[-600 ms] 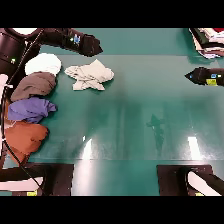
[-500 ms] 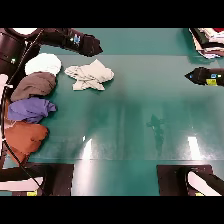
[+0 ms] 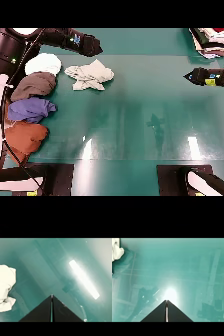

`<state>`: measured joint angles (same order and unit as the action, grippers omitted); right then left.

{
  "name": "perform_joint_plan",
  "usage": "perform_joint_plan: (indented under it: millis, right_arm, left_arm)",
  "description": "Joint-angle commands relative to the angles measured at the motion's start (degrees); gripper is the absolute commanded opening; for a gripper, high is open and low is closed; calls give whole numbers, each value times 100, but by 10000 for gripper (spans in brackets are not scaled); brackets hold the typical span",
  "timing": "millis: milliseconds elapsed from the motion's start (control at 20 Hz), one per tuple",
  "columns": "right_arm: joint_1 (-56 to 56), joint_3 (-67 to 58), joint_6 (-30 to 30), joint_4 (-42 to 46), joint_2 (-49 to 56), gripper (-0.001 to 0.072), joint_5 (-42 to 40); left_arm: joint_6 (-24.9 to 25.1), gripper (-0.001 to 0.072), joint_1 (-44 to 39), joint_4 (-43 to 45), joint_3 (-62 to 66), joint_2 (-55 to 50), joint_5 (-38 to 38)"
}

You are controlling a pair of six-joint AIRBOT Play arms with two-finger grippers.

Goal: Fold the shirts.

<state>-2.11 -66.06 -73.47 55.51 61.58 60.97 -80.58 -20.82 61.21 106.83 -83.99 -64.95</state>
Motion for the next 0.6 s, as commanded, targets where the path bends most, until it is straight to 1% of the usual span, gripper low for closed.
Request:
perform_joint_plan:
  millis: [0, 150, 200, 250, 300, 450, 500, 550]
  right_arm:
    - [-2, 0, -2, -4, 4, 15, 2]
    - [0, 0, -2, -61, 4, 15, 4]
    - [-2, 0, -2, -59, 4, 15, -4]
    - [-2, 0, -2, -52, 2, 15, 15]
    - [-2, 0, -2, -52, 0, 15, 20]
    - [0, 0, -4, -59, 0, 15, -85]
    - [4, 0, -4, -68, 2, 15, -87]
    - [4, 0, -4, -127, 2, 15, -83]
  left_arm:
    - [0, 25, -2, -13, 2, -7, 52]
    - [11, 27, -2, 28, 0, -7, 492]
    - [2, 155, -2, 273, 0, -13, 586]
    - [-33, 517, 0, 614, 0, -44, 601]
    - [-264, 628, 0, 1021, 0, -107, 595]
    - [-1073, 629, 4, 2441, -17, -542, 308]
    - [-1189, 630, 9, 2704, -17, -748, 149]
    - [-1224, 630, 55, 2776, -17, -997, -17]
